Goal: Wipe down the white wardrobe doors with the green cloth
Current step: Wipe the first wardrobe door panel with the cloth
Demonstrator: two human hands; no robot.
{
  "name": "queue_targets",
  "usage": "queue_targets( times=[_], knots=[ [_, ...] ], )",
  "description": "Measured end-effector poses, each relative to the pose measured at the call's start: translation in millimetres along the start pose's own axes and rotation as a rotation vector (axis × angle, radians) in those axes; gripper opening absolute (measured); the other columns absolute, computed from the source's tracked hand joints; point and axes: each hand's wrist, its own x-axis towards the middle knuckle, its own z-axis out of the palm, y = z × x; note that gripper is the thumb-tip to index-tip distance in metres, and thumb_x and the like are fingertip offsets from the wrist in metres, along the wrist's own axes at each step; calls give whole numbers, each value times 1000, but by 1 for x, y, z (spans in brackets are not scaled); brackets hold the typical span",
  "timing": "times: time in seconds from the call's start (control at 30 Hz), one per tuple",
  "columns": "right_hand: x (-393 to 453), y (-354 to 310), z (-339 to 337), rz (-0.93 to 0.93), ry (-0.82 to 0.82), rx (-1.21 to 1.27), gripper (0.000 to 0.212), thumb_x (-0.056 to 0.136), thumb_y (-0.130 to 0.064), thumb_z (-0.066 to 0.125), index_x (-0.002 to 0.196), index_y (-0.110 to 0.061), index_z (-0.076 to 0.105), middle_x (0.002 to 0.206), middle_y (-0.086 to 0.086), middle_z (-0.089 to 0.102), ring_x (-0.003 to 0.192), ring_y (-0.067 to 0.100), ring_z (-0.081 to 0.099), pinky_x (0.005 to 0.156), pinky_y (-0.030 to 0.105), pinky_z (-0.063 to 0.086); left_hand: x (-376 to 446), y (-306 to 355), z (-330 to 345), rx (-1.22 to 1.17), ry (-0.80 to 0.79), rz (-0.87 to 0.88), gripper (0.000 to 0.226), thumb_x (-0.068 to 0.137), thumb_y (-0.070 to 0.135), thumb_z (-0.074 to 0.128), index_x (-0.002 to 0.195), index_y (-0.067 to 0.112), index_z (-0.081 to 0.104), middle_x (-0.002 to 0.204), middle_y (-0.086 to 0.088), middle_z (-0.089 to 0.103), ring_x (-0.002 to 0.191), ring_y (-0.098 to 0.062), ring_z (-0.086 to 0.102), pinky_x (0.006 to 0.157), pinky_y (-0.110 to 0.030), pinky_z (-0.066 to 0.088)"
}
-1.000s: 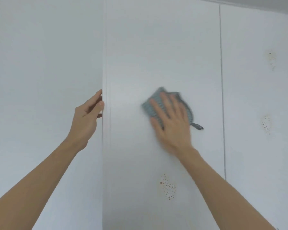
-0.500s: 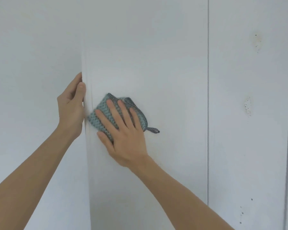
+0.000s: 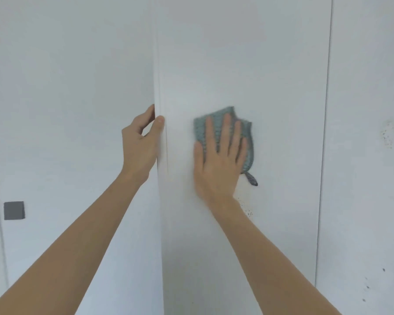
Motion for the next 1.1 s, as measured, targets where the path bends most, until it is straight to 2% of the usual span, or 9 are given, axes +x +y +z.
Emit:
queue_targets(
  times=[0.1,0.23,0.3,0.43,0.57,0.77,0.93,1.0,1.1],
  knots=[
    [-46,-14,-1,-468,-187,35,51,110,-42,34,160,-32,31,170,1,18,159,24,9,126,50,15,5,-2,0,-7,21,-6,33,102,22,63,134,26,71,136,12,70,132,-7,61,115,-37,47],
    [-36,46,-14,-670,-228,2,49,108,-45,39,157,-36,37,168,-4,24,157,22,16,126,47,17,2,-3,7,16,64,4,32,103,21,60,132,29,72,132,18,70,130,-4,61,114,-36,48],
    [-20,91,-23,-477,-167,-20,50,108,-45,37,157,-35,36,169,-3,23,158,22,14,126,50,18,1,-3,9,-2,63,-3,32,103,19,60,129,33,73,129,20,71,129,-5,62,114,-36,48],
    [5,147,-34,270,-10,-3,57,108,-48,25,162,-32,22,172,-2,11,158,22,5,126,53,10,0,-5,12,-15,75,16,30,104,19,60,127,35,72,124,27,71,130,-4,60,110,-29,49],
    [11,93,-13,496,140,-63,56,109,-43,28,162,-22,27,170,9,19,157,32,14,125,54,15,-4,-5,17,-34,74,58,30,106,19,58,124,38,71,131,18,68,134,-9,58,95,-14,51],
    [-69,-16,1,-356,-180,66,52,109,-39,40,160,-31,32,170,2,17,158,25,9,127,50,13,1,-11,13,-1,74,51,33,106,22,57,137,30,68,141,12,64,135,-4,56,103,-15,49],
    [-63,46,-10,-689,-260,26,47,108,-45,42,155,-36,42,167,-4,28,157,22,19,125,47,19,6,-14,7,12,27,23,36,103,25,59,138,28,68,140,12,66,134,-6,58,117,-36,45],
    [-44,84,-18,-537,-196,18,48,107,-44,40,154,-34,44,167,-1,28,156,25,20,124,51,20,7,-13,5,15,-5,16,37,103,25,58,138,30,69,139,13,67,134,-8,59,117,-37,45],
    [-15,132,-30,-27,-75,-17,53,109,-46,30,160,-33,30,171,-1,17,158,23,9,126,52,14,6,-9,1,13,-52,0,40,102,25,56,141,30,67,142,13,65,136,-9,58,117,-38,44]
  ],
)
